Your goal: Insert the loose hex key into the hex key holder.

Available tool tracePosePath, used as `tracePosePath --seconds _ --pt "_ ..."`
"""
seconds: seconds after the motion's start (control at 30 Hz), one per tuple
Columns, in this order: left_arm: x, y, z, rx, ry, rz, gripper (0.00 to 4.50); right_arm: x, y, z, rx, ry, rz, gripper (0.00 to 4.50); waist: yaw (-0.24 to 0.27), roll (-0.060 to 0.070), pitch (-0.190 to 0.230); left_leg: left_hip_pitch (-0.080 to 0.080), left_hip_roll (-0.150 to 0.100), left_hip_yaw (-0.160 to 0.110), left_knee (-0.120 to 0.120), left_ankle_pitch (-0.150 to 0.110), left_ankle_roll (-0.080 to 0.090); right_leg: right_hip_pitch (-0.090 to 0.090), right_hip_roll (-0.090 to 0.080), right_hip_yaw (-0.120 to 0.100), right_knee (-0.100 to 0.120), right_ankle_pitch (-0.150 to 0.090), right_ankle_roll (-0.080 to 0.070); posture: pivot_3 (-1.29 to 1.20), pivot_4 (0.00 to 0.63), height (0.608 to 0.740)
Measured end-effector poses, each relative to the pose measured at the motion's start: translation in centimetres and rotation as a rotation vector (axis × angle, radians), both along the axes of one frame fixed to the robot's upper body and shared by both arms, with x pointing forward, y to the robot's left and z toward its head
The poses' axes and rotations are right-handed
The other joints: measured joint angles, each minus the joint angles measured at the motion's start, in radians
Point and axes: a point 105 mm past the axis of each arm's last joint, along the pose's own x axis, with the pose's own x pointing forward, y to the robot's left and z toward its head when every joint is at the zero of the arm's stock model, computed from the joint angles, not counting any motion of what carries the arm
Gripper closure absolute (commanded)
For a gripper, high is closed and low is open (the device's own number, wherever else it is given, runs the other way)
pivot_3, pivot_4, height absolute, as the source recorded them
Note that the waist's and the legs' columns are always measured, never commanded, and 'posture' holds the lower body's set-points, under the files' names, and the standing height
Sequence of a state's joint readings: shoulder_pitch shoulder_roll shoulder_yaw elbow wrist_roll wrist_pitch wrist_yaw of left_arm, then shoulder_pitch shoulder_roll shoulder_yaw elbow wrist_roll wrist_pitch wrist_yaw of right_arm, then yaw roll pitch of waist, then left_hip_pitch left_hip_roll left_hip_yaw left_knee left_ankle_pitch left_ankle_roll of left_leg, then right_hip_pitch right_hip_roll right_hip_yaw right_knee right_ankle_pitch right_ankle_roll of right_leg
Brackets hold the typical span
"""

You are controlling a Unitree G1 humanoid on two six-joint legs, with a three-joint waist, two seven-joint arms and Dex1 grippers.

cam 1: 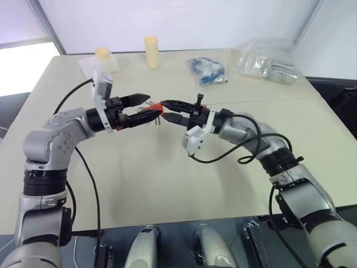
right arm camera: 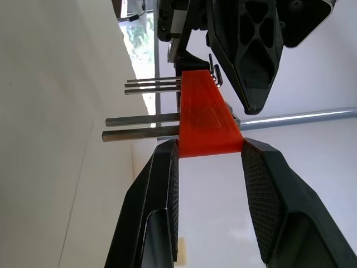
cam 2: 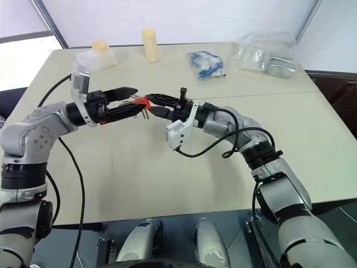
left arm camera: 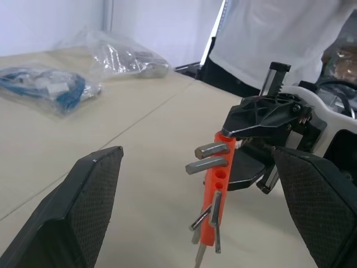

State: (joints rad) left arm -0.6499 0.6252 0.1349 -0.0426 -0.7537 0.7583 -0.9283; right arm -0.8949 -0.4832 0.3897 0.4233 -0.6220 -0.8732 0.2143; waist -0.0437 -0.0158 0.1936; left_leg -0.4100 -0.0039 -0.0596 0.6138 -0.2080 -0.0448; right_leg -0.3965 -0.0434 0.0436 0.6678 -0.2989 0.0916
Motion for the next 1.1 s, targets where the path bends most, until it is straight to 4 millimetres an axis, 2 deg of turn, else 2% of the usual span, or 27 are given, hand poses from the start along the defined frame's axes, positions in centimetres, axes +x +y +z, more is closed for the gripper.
tracePosePath --seconds 0.4,0.5,0.7,1.1 --pt "-0.03 -0.04 0.07 -0.005 0.000 -0.002 0.00 -0.22 -0.07 0.42 0.010 -0.012 0.009 3.43 0.000 0.000 0.000 0.000 0.000 0.000 0.000 0.000 0.000 0.000 0.000 0.000 0.000 0.000 0.000 0.00 0.150 0.740" --pt "-0.08 -0.08 0.12 -0.010 0.000 -0.006 1.33 -0.22 -0.04 0.53 0.010 -0.016 0.010 3.43 0.000 0.000 0.000 0.000 0.000 0.000 0.000 0.000 0.000 0.000 0.000 0.000 0.000 0.000 0.000 0.00 0.150 0.740" --pt "-0.58 -0.48 0.50 -0.018 -0.013 -0.039 4.47 0.13 -0.28 0.98 0.018 -0.021 -0.007 3.43 0.000 0.000 0.000 0.000 0.000 0.000 0.000 0.000 0.000 0.000 0.000 0.000 0.000 0.000 0.000 0.00 0.150 0.740" --pt "-0.64 -0.50 0.63 -0.013 -0.021 -0.035 4.47 0.14 -0.28 1.07 0.021 -0.016 -0.006 3.43 0.000 0.000 0.000 0.000 0.000 0.000 0.000 0.000 0.000 0.000 0.000 0.000 0.000 0.000 0.000 0.00 0.150 0.740"
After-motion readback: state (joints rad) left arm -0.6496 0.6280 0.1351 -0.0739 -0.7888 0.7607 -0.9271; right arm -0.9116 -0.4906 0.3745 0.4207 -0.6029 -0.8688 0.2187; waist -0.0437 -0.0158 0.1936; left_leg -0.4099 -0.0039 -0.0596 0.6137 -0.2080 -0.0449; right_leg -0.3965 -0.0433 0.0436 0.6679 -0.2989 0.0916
